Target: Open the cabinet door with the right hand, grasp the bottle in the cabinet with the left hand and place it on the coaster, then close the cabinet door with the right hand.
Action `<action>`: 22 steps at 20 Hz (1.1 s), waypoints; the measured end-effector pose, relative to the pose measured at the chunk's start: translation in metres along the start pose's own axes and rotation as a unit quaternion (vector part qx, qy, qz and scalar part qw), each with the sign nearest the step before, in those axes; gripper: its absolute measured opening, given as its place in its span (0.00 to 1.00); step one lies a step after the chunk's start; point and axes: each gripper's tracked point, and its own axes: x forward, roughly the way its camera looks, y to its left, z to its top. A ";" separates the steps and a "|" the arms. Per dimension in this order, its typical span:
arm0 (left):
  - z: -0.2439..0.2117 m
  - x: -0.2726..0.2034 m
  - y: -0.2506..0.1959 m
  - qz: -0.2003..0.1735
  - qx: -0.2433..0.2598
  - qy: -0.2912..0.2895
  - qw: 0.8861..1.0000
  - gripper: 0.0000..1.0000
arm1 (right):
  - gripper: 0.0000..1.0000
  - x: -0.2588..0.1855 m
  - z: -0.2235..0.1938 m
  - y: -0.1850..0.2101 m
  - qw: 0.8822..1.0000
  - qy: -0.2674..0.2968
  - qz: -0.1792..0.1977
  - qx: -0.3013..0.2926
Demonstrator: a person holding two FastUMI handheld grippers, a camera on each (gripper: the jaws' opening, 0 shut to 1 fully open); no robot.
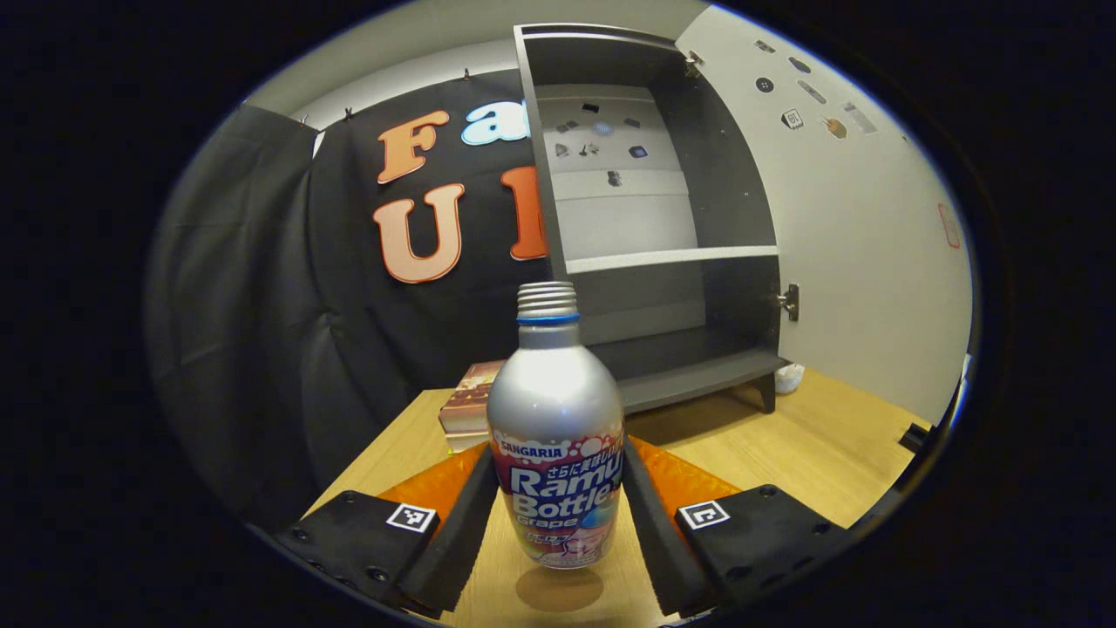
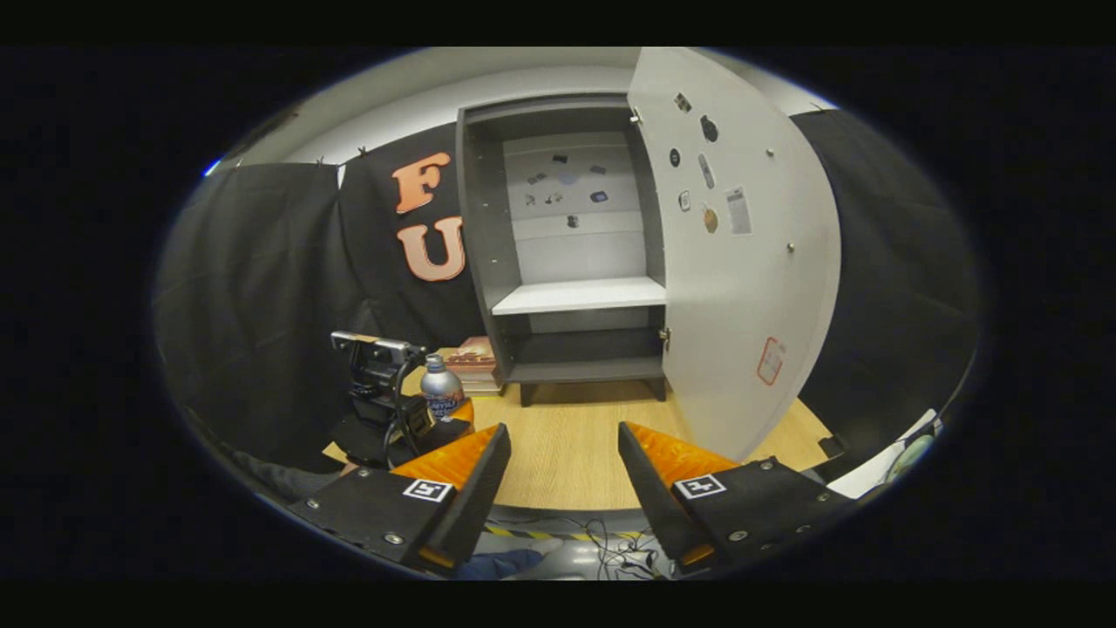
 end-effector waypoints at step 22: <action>-0.102 0.001 0.009 0.019 -0.025 0.074 0.997 0.86 | 0.78 0.027 -0.026 0.006 0.997 0.072 0.017 -0.003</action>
